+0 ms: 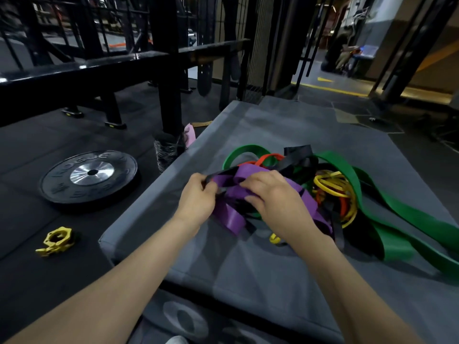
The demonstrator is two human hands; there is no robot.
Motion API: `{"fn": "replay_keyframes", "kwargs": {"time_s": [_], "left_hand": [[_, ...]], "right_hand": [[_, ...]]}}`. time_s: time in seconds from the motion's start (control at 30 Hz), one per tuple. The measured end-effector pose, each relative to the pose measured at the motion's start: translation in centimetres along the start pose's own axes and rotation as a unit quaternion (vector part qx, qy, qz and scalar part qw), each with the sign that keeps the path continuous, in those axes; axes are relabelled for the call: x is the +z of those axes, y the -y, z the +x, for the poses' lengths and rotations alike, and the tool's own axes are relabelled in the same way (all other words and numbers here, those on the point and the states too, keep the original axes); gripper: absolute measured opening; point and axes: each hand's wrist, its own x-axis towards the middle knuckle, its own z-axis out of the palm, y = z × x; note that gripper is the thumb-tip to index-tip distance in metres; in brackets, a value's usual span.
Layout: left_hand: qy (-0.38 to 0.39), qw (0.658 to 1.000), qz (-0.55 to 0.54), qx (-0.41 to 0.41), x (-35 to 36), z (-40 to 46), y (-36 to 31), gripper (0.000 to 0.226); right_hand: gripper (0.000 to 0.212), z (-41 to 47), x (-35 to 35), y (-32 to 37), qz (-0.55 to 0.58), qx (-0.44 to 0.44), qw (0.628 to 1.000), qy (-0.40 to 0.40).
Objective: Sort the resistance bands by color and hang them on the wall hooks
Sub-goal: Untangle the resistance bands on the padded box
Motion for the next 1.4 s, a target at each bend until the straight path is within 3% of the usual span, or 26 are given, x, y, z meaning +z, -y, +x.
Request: {"fn": "replay_keyframes", "kwargs": {"time_s": [0.1,0.3,0.37,0.5,0.6,0.7,0.8,0.9,1.0,1.07,1.1,1.2,1.27,1.3,1.4], "left_hand": [[0.023,1.0,-0.012,0.009,-0.3,0.2,0.8,0.021],[0.045,0.997,0.025,0.048,-0.5,-0.4,0.3,0.014],[0.037,0.997,0.036,0.056,-0.4,-0.7,0.0,0.013],[0.012,0.987,0.142,0.079,-0.7,-1.0,-0.6,0.008],[-0.01,0.977,0.202,0.063,-1.3,-0.7,-0.1,0.005],[-0.035,0.977,0.206,0.05,-1.6,-0.4,0.2,0.005],[-0.036,0.977,0.206,0.028,-1.4,-0.2,0.5,0.012],[0.0,0.992,0.109,-0.061,-0.7,-0.9,0.1,0.015],[0.055,0.98,-0.069,-0.178,0.1,-1.8,-0.3,0.018],[0.065,0.965,-0.144,-0.207,0.5,-2.2,-0.6,0.019],[0.064,0.961,-0.17,-0.211,0.7,-2.3,-0.8,0.016],[0.066,0.952,-0.211,-0.21,1.6,-3.1,-1.5,0.02],[0.076,0.949,-0.229,-0.201,2.3,-3.7,-1.9,0.026],[0.085,0.948,-0.236,-0.197,2.5,-3.9,-2.1,0.027],[0.107,0.942,-0.264,-0.176,2.8,-4.1,-2.6,0.027]], "right_hand": [[0.035,0.1,1.0,0.0,-0.02,0.029,0.998,0.048],[0.044,0.8,1.0,0.4,-0.061,0.072,0.988,0.119],[0.035,0.8,0.7,0.4,-0.068,0.088,0.992,0.066],[0.026,0.8,-0.2,-0.2,0.044,0.183,0.977,-0.104],[0.022,0.6,-2.1,-1.9,0.057,0.236,0.938,-0.248],[0.02,-0.3,-3.1,-3.1,0.075,0.305,0.902,-0.296],[0.033,-1.0,-3.8,-4.0,0.134,0.372,0.85,-0.348],[0.035,-2.0,-5.0,-4.5,0.175,0.43,0.796,-0.388],[0.034,-2.4,-4.9,-4.1,0.238,0.45,0.778,-0.367],[0.037,-2.7,-4.8,-3.6,0.26,0.437,0.795,-0.33],[0.04,-2.9,-4.7,-3.5,0.233,0.427,0.822,-0.297],[0.042,-3.7,-4.1,-2.7,0.004,0.414,0.898,-0.15],[0.03,-3.7,-3.5,-1.4,-0.16,0.351,0.91,-0.151],[0.028,-3.4,-3.0,-1.0,-0.191,0.318,0.915,-0.162],[0.042,-2.5,-2.5,0.3,-0.126,0.205,0.96,-0.146]]}}
